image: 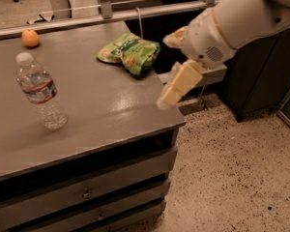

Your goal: Move water bottle near orange

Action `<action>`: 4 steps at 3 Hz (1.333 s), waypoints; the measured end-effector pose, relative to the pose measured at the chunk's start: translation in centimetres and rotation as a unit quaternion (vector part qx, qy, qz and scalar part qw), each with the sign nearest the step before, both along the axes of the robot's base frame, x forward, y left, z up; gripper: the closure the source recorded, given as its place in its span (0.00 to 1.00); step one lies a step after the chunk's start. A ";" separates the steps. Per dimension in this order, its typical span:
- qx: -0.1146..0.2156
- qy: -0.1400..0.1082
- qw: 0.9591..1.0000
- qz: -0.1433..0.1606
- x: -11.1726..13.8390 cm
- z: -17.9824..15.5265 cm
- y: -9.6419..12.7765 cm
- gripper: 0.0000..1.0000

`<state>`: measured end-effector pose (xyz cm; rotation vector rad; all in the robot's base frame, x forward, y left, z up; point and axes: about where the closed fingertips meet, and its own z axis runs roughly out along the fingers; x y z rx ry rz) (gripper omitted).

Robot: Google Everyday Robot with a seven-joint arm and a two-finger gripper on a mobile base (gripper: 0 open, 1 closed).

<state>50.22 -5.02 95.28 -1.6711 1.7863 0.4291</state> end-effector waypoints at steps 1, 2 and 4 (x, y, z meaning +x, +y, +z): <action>0.089 -0.019 0.995 0.046 1.4 -0.6 5.9 0.00; 0.156 -0.025 0.984 0.087 1.7 -1.1 11.1 0.00; 0.250 0.002 0.957 0.144 0.8 -1.8 19.2 0.00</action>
Offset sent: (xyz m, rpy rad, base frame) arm 0.0213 0.1654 -0.0169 0.4802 -0.0600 0.2674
